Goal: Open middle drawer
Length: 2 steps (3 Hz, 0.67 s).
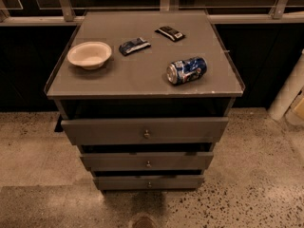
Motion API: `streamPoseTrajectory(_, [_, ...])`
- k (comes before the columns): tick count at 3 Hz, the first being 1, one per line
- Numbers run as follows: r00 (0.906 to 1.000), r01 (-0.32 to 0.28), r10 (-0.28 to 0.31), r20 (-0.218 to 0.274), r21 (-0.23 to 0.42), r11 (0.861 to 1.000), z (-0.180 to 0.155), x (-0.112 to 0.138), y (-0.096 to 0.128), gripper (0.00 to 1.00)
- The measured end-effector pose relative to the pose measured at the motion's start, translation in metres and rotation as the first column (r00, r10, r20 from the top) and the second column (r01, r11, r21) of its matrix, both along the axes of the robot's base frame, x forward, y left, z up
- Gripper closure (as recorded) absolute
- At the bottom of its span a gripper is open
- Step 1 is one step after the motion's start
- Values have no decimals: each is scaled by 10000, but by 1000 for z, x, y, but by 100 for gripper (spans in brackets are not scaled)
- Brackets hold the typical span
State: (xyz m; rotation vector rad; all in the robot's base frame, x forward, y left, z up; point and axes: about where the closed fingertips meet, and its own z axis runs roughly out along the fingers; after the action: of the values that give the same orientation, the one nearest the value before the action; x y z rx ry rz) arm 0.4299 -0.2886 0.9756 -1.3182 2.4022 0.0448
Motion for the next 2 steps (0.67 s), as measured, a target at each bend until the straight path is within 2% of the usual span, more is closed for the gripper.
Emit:
streamPoseTrajectory(1, [10000, 0, 0, 0, 0, 10000, 0, 0, 0, 0])
streamPoseTrajectory(2, [9998, 120, -125, 172, 293, 9995, -20, 6, -3, 0])
